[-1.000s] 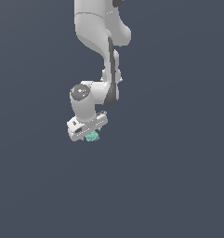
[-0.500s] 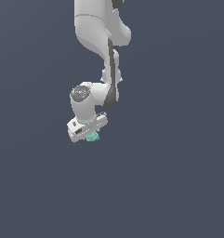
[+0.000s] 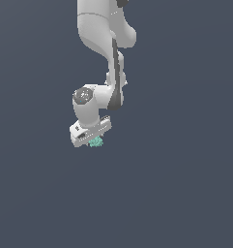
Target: Pick up the object and move it to a goal position.
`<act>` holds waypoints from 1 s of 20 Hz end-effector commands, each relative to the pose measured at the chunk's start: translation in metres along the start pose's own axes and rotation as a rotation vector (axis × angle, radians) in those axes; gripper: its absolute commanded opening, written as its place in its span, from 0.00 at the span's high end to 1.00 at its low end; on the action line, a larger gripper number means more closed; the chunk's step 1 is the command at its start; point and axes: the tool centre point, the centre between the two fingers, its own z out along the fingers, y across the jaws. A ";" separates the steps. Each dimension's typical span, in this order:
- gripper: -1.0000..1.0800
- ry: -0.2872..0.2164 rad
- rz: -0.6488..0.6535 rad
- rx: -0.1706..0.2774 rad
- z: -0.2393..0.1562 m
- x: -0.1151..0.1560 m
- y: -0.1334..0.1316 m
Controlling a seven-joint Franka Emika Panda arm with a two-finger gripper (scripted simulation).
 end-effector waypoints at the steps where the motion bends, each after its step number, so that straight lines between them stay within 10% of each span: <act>1: 1.00 0.001 0.000 -0.001 -0.007 -0.001 0.001; 20: 1.00 0.001 0.000 0.000 -0.168 -0.040 0.009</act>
